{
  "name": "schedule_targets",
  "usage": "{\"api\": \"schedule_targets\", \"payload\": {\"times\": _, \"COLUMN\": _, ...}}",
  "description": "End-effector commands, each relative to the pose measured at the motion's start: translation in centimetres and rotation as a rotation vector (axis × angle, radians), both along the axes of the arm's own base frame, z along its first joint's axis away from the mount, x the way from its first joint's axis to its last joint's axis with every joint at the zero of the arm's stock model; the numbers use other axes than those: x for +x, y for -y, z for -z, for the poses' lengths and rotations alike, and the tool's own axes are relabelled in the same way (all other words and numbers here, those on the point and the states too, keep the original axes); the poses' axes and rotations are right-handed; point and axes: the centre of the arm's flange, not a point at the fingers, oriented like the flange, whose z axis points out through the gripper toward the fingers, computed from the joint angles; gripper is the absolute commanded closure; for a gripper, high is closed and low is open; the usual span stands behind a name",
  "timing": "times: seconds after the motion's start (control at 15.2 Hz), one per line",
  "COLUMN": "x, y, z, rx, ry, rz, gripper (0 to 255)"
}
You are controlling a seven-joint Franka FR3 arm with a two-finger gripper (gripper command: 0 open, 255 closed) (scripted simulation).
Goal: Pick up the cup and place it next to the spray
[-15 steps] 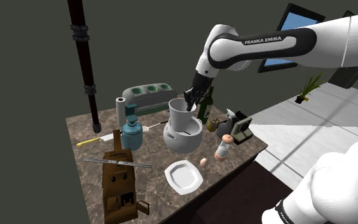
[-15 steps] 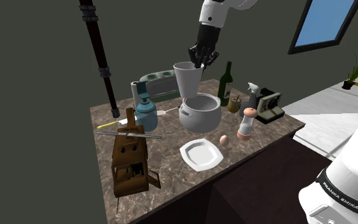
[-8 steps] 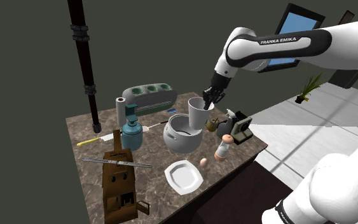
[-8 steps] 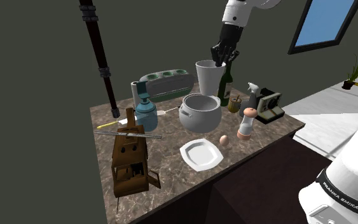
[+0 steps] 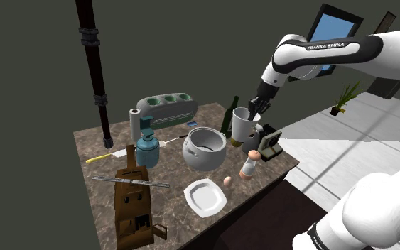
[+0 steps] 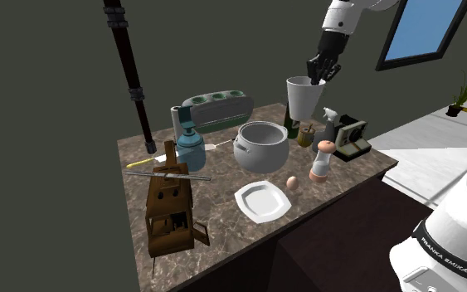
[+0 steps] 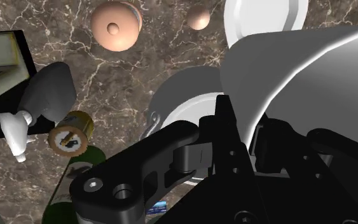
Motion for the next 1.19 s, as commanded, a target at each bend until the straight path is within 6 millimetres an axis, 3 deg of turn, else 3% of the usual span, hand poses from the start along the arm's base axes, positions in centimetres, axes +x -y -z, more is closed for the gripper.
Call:
{"api": "schedule_targets", "payload": {"times": 0.0, "x": -0.8, "y": 2.6, "z": -0.1, "rx": 0.0, "ry": 0.0, "rz": -0.001, "gripper": 255}}
{"api": "schedule_targets", "payload": {"times": 1.12, "x": -7.1, "y": 24.1, "z": -0.2, "rx": 0.0, "ry": 0.0, "rz": -0.001, "gripper": 255}}
